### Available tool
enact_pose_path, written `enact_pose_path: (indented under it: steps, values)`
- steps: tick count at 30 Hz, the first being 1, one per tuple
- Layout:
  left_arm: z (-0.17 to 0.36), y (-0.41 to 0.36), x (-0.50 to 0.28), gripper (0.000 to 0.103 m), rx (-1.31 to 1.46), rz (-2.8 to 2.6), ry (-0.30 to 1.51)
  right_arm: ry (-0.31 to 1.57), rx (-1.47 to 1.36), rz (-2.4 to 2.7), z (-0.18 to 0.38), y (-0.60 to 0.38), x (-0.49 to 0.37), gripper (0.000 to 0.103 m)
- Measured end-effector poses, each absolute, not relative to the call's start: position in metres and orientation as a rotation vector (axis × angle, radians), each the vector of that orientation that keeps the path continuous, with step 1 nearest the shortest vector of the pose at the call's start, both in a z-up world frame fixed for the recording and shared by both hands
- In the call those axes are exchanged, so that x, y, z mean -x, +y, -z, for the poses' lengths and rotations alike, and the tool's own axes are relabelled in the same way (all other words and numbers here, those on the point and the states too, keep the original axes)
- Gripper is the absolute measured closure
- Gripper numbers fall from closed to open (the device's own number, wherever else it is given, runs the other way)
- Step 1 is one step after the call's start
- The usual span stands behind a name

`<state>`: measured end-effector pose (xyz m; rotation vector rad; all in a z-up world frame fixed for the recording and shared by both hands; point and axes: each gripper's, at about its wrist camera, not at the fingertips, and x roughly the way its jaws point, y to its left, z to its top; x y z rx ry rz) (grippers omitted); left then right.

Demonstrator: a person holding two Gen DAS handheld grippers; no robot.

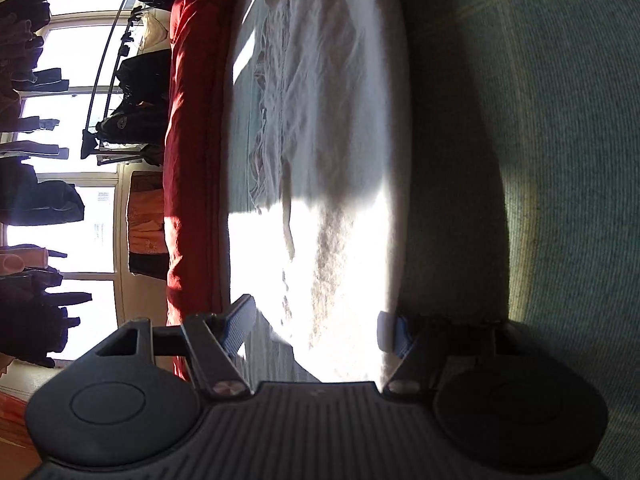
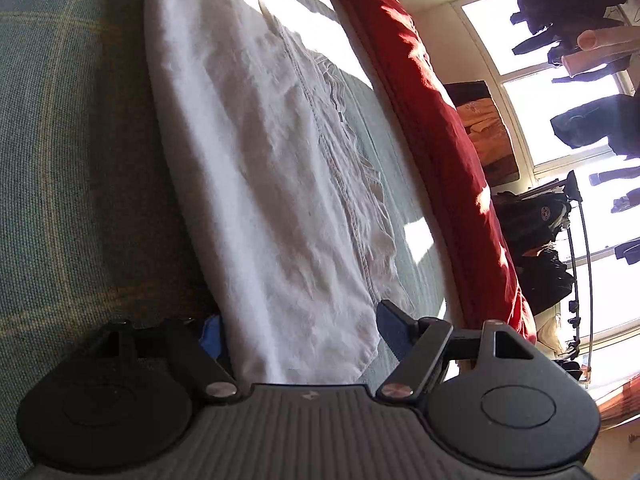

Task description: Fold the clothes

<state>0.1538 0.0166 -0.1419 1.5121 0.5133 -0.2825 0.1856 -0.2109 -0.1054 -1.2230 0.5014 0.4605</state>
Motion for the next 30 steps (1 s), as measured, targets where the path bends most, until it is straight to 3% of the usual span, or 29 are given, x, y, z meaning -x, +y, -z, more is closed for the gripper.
enact_pose_path:
  steps: [4, 5, 6, 7, 8, 14, 27, 28, 29, 30]
  values:
    - [0.155, 0.004, -0.156, 0.083, -1.577, 0.355, 0.551, 0.488, 1.231, -0.488, 0.108, -0.198, -0.184, 0.039]
    - [0.156, 0.001, -0.157, 0.094, -1.577, 0.37, 0.56, 0.497, 1.229, -0.508, 0.109, -0.194, -0.183, 0.054]
    - [0.156, -0.001, -0.157, 0.096, -1.574, 0.378, 0.565, 0.516, 1.221, -0.531, 0.11, -0.192, -0.183, 0.066]
    - [0.155, -0.001, -0.157, 0.099, -1.572, 0.383, 0.567, 0.539, 1.211, -0.555, 0.11, -0.19, -0.183, 0.088]
    - [0.154, -0.001, -0.156, 0.1, -1.568, 0.384, 0.566, 0.549, 1.208, -0.566, 0.11, -0.189, -0.182, 0.092]
    - [0.14, 0.004, -0.154, 0.102, -1.536, 0.379, 0.566, 0.556, 1.197, -0.578, 0.102, -0.193, -0.177, 0.098]
    - [0.109, 0.004, -0.124, 0.102, -1.482, 0.351, 0.529, 0.563, 1.147, -0.602, 0.067, -0.205, -0.15, 0.1]
    - [0.112, 0.004, -0.124, 0.101, -1.497, 0.346, 0.533, 0.565, 1.152, -0.603, 0.066, -0.206, -0.148, 0.1]
    - [0.115, 0.004, -0.125, 0.09, -1.509, 0.341, 0.537, 0.561, 1.162, -0.598, 0.066, -0.207, -0.146, 0.1]
    - [0.119, 0.003, -0.126, 0.089, -1.515, 0.339, 0.54, 0.565, 1.169, -0.598, 0.068, -0.206, -0.145, 0.1]
